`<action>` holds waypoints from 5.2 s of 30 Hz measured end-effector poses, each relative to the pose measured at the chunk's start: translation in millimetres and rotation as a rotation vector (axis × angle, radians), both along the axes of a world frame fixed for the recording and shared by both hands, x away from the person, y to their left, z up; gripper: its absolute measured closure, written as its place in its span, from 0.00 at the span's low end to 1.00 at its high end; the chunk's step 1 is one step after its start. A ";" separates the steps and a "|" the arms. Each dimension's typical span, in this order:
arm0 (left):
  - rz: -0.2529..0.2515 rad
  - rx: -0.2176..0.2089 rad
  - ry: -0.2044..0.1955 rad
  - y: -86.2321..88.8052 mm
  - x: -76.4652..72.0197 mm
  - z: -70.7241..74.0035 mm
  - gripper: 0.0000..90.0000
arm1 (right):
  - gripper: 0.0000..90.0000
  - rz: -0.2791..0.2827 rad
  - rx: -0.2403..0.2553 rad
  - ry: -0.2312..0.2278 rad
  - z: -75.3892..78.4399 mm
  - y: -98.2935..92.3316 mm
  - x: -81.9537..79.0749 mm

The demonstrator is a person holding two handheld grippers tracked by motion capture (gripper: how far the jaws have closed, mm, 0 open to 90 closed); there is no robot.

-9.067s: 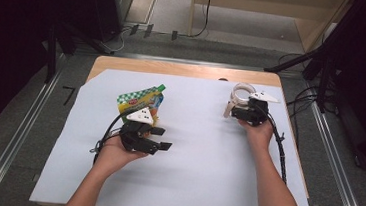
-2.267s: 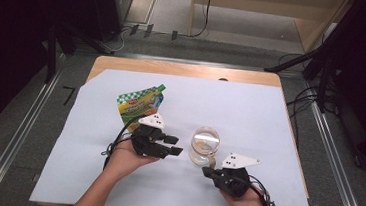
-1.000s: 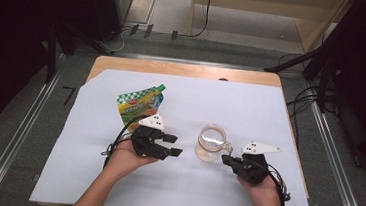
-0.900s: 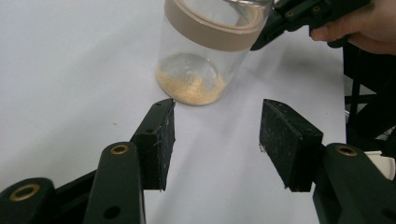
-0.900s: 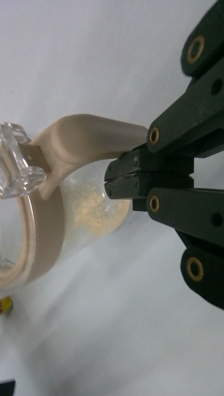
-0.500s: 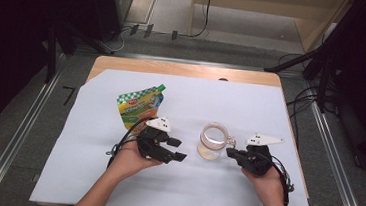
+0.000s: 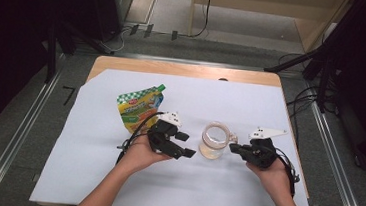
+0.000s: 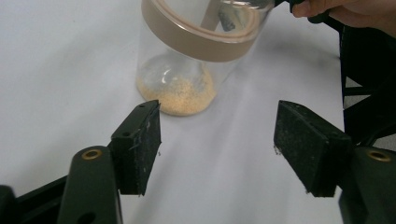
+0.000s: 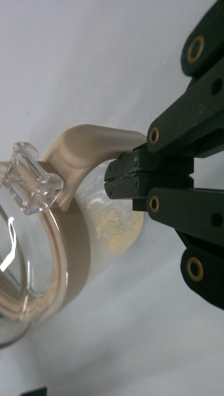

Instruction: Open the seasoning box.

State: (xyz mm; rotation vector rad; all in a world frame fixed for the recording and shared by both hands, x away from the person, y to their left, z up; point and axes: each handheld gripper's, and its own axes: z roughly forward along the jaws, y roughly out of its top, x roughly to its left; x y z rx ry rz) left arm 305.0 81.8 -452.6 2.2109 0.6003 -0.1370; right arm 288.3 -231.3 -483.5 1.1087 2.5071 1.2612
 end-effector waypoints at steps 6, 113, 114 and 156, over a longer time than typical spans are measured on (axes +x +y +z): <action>0.007 -0.005 -0.025 -19.2 15.3 5.1 0.22 | 1.00 -0.008 0.029 0.010 -2.7 -3.7 9.1; -0.180 0.006 -0.097 -103.9 19.4 53.8 0.92 | 1.00 -0.050 0.023 -0.003 -6.9 7.6 6.5; -0.182 0.004 -0.096 -104.3 20.0 54.2 0.92 | 1.00 -0.051 0.021 -0.003 -7.1 7.9 6.2; -0.087 -0.032 0.056 -46.9 3.8 48.7 0.61 | 0.84 -0.021 0.120 0.021 4.7 0.5 -29.6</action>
